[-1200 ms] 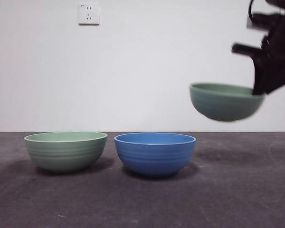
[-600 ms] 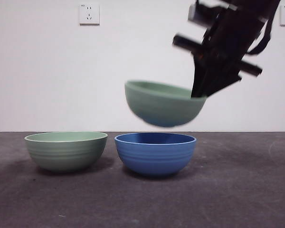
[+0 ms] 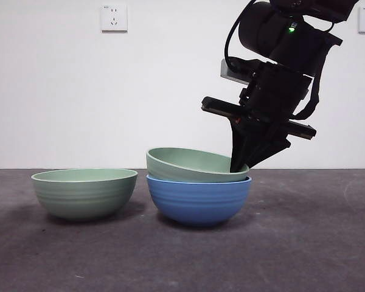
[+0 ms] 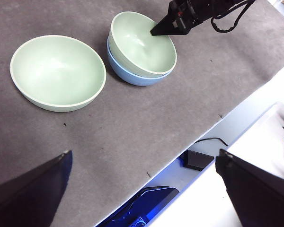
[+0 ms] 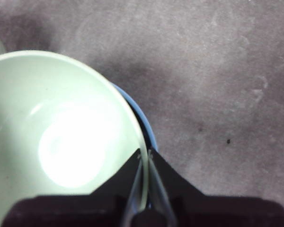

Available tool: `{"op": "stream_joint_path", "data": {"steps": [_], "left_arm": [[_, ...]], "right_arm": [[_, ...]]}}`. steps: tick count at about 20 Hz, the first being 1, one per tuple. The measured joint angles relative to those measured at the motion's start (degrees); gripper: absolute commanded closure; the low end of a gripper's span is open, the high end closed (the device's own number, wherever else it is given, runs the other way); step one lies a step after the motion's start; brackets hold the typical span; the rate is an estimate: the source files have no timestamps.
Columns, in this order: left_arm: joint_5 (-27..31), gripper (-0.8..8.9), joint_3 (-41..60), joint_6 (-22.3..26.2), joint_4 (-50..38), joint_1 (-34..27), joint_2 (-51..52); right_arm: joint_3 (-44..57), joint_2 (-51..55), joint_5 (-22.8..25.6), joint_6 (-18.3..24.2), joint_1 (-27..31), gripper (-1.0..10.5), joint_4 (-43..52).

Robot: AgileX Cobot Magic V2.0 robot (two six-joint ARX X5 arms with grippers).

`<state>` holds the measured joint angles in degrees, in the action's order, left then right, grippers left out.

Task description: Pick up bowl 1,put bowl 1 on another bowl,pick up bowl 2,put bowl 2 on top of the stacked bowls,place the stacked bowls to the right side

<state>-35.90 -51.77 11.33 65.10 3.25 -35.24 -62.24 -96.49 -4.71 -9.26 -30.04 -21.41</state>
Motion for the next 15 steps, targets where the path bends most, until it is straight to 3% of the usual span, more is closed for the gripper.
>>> {"op": "stream_joint_path", "data": {"steps": [2, 3, 9, 15], "left_arm": [[0.48, 1.49, 0.00, -0.39, -0.15, 0.00, -0.92], [0.92, 1.49, 0.00, -0.46, -0.50, 0.00, -1.62], [1.46, 1.49, 0.00, -1.51, -4.83, 0.00, -6.91], [1.68, 1.49, 0.00, -2.05, -11.78, 0.92, -14.86]], "right_arm": [[-0.02, 0.00, 0.00, 0.00, -0.44, 7.3, -0.46], [-0.02, 0.00, -0.57, -0.02, -0.66, 7.2, -0.59], [-0.22, 1.18, -2.73, 0.00, -1.25, 7.2, -2.01], [-0.22, 12.20, -2.58, 0.00, -1.44, 7.2, -4.92]]}}
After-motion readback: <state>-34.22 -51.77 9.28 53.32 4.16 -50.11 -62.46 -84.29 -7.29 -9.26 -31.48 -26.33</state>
